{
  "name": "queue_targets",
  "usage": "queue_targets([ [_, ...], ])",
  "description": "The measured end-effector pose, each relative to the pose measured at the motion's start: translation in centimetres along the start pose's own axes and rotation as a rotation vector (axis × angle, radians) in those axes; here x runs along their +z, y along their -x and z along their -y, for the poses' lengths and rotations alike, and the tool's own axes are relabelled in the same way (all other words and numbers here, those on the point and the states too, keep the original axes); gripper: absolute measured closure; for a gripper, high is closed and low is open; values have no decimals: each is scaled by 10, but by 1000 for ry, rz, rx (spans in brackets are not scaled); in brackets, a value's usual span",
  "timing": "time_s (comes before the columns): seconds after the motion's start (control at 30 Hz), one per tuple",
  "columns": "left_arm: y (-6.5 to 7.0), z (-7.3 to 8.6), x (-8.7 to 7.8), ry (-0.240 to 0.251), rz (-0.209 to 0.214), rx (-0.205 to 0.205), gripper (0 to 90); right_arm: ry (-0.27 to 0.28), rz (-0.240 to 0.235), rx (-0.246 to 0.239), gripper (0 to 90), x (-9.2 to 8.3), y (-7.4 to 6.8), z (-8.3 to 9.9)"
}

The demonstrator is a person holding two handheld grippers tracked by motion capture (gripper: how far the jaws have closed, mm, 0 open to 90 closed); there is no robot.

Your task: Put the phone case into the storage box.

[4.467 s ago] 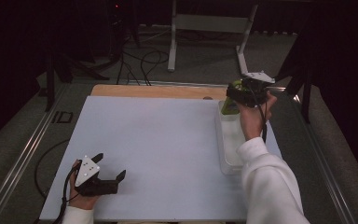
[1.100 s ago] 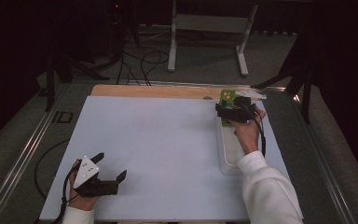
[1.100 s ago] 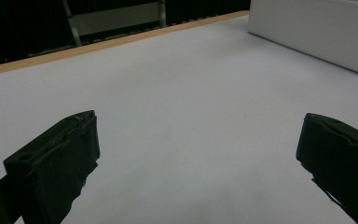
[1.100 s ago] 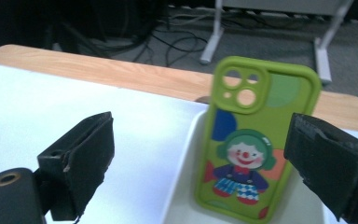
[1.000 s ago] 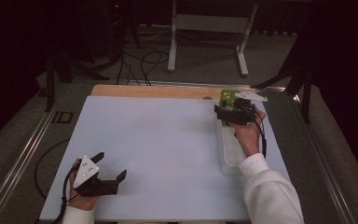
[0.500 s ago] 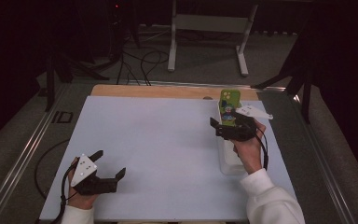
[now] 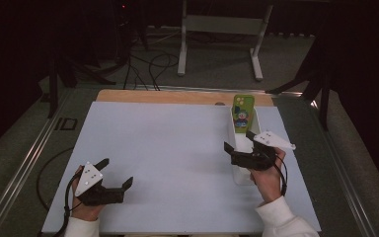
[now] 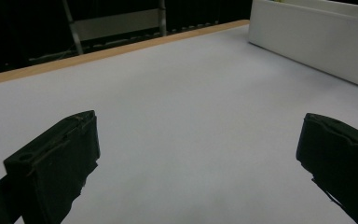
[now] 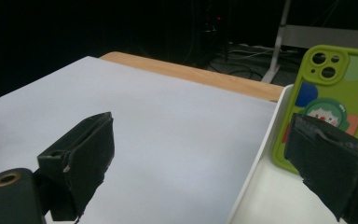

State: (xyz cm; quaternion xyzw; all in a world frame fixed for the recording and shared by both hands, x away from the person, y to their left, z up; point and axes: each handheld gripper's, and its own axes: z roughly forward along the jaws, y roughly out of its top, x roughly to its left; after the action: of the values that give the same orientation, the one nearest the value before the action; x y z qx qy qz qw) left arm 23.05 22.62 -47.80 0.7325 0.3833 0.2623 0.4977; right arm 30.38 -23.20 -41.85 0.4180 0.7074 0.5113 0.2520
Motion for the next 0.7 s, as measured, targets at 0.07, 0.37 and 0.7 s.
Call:
queue_targets([
  [0.07, 0, 0, 0, 2, 0, -3, 0, 5, -8, -3, 84, -5, -1, 5],
  [0.37, -2, -1, -1, 9, -1, -11, 0, 49, -50, 8, 84, -27, 1, 34],
  [0.7, -4, -3, -3, 23, -13, -9, 0, 119, -51, 6, 85, -41, 4, 58],
])
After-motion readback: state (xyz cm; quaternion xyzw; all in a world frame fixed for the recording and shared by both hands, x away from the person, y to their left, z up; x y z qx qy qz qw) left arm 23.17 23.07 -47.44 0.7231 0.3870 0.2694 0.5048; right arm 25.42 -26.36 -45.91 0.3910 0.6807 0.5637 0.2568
